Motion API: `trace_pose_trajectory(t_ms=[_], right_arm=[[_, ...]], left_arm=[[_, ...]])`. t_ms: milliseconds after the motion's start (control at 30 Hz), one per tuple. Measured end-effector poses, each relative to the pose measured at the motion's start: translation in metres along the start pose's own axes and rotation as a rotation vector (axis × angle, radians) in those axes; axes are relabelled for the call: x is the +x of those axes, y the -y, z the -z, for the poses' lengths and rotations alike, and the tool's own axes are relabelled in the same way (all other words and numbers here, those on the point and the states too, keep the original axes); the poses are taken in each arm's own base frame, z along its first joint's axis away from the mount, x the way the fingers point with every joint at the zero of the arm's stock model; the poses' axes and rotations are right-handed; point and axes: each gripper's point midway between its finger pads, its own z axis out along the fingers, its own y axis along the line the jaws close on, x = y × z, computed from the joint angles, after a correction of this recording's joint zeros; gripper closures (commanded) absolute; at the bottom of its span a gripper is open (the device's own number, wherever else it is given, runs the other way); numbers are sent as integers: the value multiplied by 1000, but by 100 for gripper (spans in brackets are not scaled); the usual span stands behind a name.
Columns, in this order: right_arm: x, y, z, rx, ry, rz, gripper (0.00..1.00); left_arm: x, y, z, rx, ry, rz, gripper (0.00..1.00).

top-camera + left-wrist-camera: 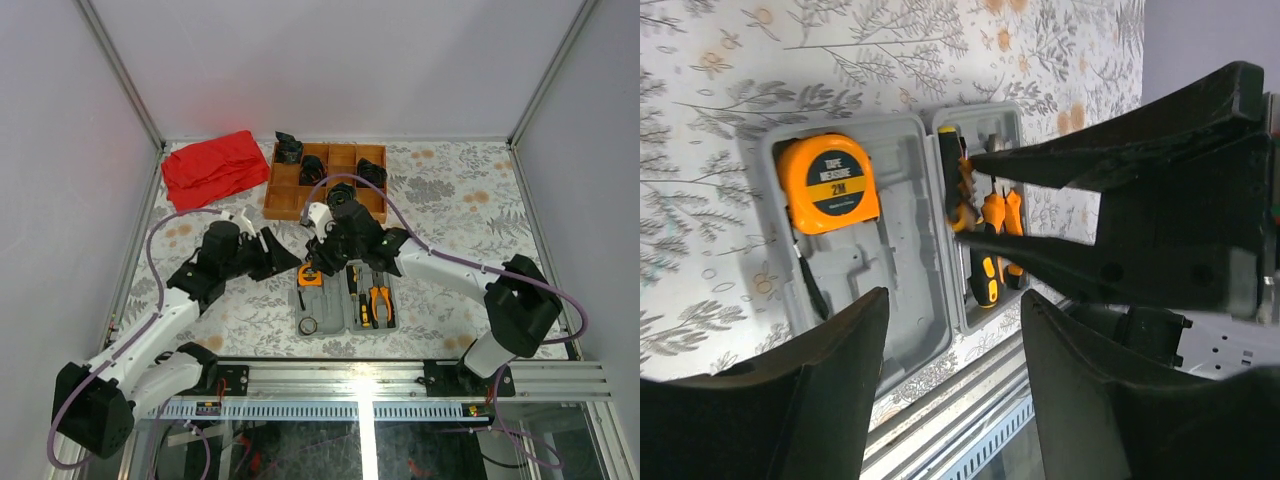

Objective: Sort the tools into containers
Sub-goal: Pick up the engineering item from the center of the board.

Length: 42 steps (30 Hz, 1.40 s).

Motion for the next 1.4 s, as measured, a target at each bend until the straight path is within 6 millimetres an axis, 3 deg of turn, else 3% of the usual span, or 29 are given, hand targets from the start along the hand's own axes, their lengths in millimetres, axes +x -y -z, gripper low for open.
trace_pose_trajectory(t_ms=[167,333,667,900,1100,1167,1233,1333,1400], right_arm=[[3,-20,-6,-48,15,-11,71],[11,-24,-5,-51,5,-33,71],[-7,-33,1,-88,77,-48,71],[-9,-36,2,-104,92,-58,70],[-8,-37,1,-107,99,-81,69],[-8,-37,0,-105,101,-87,65],[-8,-37,0,-102,103,-92,55],[-8,-37,0,-102,104,-101,38],[-10,-37,1,-102,111,-107,33]], left_arm=[[15,5,-18,9,-59,-4,51],[19,2,-26,-4,-70,-3,56],[14,2,-29,-3,-47,-3,60],[14,1,-32,-3,-45,4,73],[14,3,-32,7,-46,5,90],[14,3,-32,8,-46,6,95],[14,3,-32,8,-45,6,99],[14,3,-32,8,-45,5,100],[14,1,-32,-2,-43,2,100]])
